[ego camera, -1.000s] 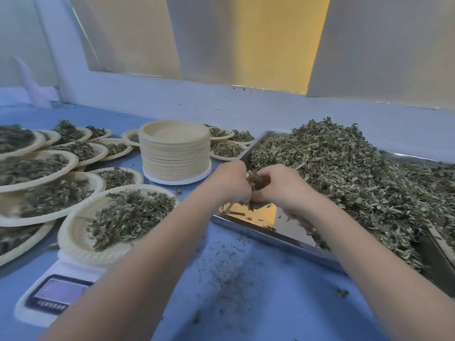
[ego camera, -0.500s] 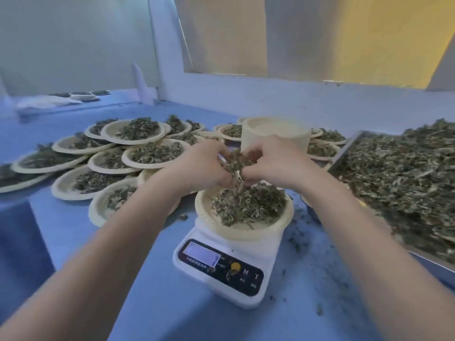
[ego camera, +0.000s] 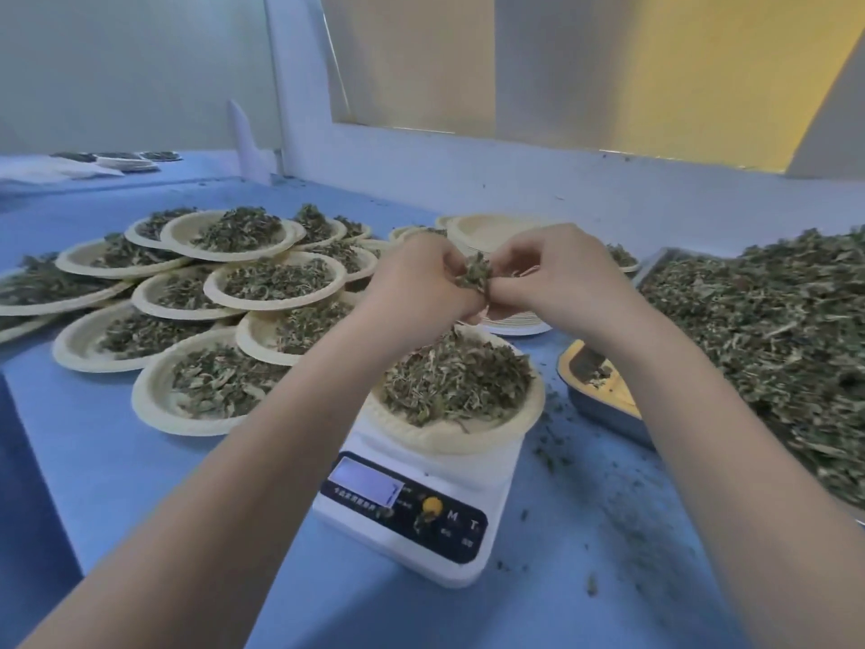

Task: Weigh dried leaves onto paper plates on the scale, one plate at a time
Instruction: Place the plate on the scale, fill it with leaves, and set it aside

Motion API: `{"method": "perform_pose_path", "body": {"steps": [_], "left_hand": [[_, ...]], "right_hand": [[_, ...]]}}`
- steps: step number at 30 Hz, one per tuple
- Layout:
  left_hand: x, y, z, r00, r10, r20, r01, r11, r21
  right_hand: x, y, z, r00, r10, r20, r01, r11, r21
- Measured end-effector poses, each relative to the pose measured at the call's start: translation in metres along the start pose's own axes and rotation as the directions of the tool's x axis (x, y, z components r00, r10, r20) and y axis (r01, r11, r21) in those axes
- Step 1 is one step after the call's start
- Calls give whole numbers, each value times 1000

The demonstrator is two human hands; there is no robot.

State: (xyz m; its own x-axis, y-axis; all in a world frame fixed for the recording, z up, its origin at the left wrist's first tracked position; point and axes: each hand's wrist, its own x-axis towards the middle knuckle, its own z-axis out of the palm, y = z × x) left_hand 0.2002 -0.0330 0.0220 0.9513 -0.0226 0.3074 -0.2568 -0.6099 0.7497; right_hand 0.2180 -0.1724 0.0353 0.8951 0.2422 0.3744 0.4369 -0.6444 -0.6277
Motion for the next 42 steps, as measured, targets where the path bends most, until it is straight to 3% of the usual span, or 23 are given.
{"method": "perform_pose_path", "body": {"steps": [4,8,12,15,22,26,29,33,37,42], "left_hand": [[11,29,42,999,39,5,-39,999,-34],[20,59,112,983,95,159,-99,995,19],[20,75,170,904,118,410,-192,971,144],[18,70,185,857,97,505,-258,931,259],[17,58,127,951,134,279,-214,936,280],[3,34,71,969,135,204,-185,950,250],[-10,6,30,993,83,81,-103,954,280],[-31,-32,-8,998,-44,-35,53,938,343],[-39,-58,-11,972,-235,-12,220,889,403],[-42,-65,3,963,-269,-26,268,943,196]], "right_hand": [[-8,26,-37,998,31,-60,-42,983,-181],[-31,65,-79,983,180,-43,-182,890,-418],[-52,98,-105,925,371,80,-228,711,-665],[-60,110,-112,883,429,188,-209,720,-662],[-43,92,-76,962,166,217,-53,893,-448],[-31,69,-41,952,35,303,21,983,-180],[-26,58,-22,910,-30,414,91,988,-126],[-26,57,-13,835,13,550,73,988,-135],[-29,57,0,766,117,633,48,970,-237],[-29,54,8,809,102,579,48,970,-238]]}}
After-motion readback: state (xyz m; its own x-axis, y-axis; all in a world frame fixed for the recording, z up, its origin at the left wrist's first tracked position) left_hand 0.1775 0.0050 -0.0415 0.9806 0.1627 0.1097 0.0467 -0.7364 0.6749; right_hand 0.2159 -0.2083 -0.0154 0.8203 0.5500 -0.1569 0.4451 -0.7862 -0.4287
